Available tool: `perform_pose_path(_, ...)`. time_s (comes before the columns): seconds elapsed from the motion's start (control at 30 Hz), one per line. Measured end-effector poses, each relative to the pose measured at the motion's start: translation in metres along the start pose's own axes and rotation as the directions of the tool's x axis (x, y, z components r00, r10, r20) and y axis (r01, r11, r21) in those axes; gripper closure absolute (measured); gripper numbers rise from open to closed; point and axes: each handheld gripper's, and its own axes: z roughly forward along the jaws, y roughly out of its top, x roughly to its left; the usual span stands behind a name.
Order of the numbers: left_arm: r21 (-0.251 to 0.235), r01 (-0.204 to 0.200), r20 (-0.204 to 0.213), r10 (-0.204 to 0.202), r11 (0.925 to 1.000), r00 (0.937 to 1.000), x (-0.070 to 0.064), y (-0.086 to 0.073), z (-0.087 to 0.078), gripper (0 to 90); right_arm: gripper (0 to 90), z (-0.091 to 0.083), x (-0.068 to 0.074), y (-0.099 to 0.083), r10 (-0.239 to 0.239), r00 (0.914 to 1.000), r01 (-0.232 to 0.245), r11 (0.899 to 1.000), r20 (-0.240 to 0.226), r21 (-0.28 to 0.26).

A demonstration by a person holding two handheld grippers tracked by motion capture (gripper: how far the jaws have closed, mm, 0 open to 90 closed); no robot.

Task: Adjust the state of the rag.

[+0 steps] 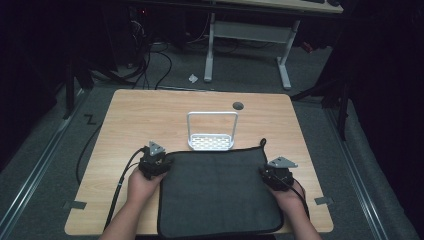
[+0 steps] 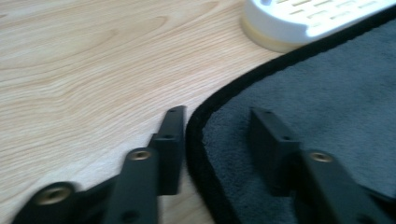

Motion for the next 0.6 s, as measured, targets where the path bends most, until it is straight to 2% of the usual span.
perform_pose_path(0.13, -0.002, -0.003, 0.031, 0.003, 1.0, 0.9995, -0.001, 0.0, 0.0, 72.8, 63.1, -0.01, 0.01, 0.004, -0.007, 0.9996, 0.006, 0.999, -0.028, -0.049)
perform_pose_path(0.17, -0.003, 0.015, 0.044, -0.015, 0.9999, 0.9989, -0.001, 0.0, 0.0, 75.5, 61.9, -0.013, 0.015, 0.006, -0.011, 0.9992, 0.008, 0.998, -0.038, -0.064)
perform_pose_path(0.2, -0.002, 0.052, 0.074, -0.052, 0.9986, 0.9959, 0.002, 0.001, 0.001, 77.5, 60.7, -0.016, 0.021, 0.008, -0.012, 0.9987, 0.008, 0.997, -0.05, -0.079)
perform_pose_path(0.27, 0.002, 0.119, 0.136, -0.118, 0.9929, 0.9836, 0.01, 0.0, 0.001, 79.3, 58.4, -0.022, 0.033, 0.012, -0.041, 0.9968, 0.033, 0.993, -0.069, -0.11)
perform_pose_path(0.33, 0.008, 0.161, 0.172, -0.16, 0.9869, 0.9719, 0.015, -0.001, 0.001, 80.0, 56.8, -0.025, 0.048, 0.016, -0.067, 0.9942, 0.055, 0.99, -0.084, -0.131)
perform_pose_path(0.4, 0.007, 0.177, 0.18, -0.175, 0.9842, 0.968, 0.017, -0.002, 0.001, 80.0, 55.6, -0.028, 0.063, 0.02, -0.093, 0.9902, 0.077, 0.986, -0.103, -0.149)
perform_pose_path(0.5, -0.004, 0.179, 0.18, -0.175, 0.9838, 0.9679, 0.017, -0.003, 0.0, 80.1, 54.3, -0.031, 0.087, 0.024, -0.133, 0.9819, 0.11, 0.98, -0.135, -0.165)
perform_pose_path(0.6, -0.026, 0.204, 0.191, -0.196, 0.9786, 0.9619, 0.019, -0.004, -0.002, 80.5, 52.5, -0.031, 0.11, 0.028, -0.16, 0.9727, 0.132, 0.977, -0.168, -0.167)
